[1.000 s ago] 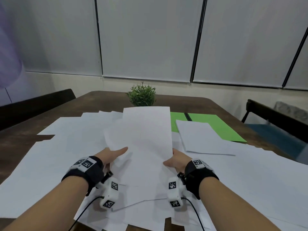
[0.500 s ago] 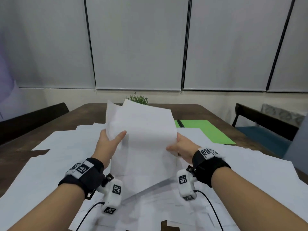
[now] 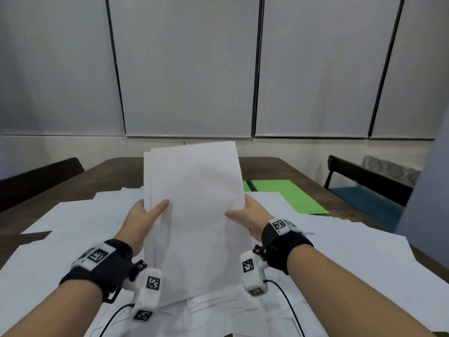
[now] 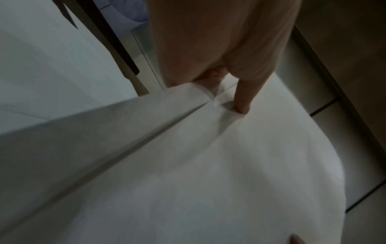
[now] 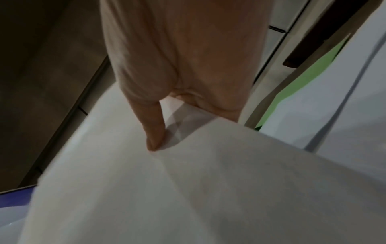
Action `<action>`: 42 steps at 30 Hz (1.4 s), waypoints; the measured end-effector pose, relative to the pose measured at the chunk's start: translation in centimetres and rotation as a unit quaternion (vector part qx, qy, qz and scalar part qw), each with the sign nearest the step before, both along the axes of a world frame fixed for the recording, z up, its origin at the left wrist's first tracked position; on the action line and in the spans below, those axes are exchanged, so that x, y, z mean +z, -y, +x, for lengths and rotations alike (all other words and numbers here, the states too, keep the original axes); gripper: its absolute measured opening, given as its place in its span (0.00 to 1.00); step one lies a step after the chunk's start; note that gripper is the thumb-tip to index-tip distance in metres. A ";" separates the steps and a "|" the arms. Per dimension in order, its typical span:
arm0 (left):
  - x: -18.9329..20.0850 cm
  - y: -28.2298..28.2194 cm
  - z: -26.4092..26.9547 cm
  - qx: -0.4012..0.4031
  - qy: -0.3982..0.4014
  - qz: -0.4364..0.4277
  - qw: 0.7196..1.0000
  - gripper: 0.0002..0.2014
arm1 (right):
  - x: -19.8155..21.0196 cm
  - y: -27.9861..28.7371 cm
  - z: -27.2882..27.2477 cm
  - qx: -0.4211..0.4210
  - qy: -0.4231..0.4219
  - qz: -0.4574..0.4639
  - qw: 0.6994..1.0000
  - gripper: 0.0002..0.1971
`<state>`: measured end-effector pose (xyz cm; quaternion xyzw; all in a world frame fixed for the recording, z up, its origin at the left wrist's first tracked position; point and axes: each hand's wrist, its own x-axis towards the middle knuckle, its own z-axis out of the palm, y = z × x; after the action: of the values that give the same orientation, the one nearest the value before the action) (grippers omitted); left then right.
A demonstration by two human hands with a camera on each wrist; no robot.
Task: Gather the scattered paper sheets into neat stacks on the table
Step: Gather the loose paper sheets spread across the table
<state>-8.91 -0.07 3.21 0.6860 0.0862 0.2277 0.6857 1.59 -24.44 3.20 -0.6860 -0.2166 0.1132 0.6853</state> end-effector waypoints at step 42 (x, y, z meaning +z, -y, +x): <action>-0.6 2.4 -0.3 0.120 0.060 0.065 0.989 0.17 | -1.8 -4.5 -1.7 -0.069 0.005 -0.067 0.995 0.24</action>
<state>-9.17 -2.47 2.57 0.6987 0.1113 0.3541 0.6116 -0.07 -19.96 1.40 -0.7441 -0.1640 0.0761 0.6431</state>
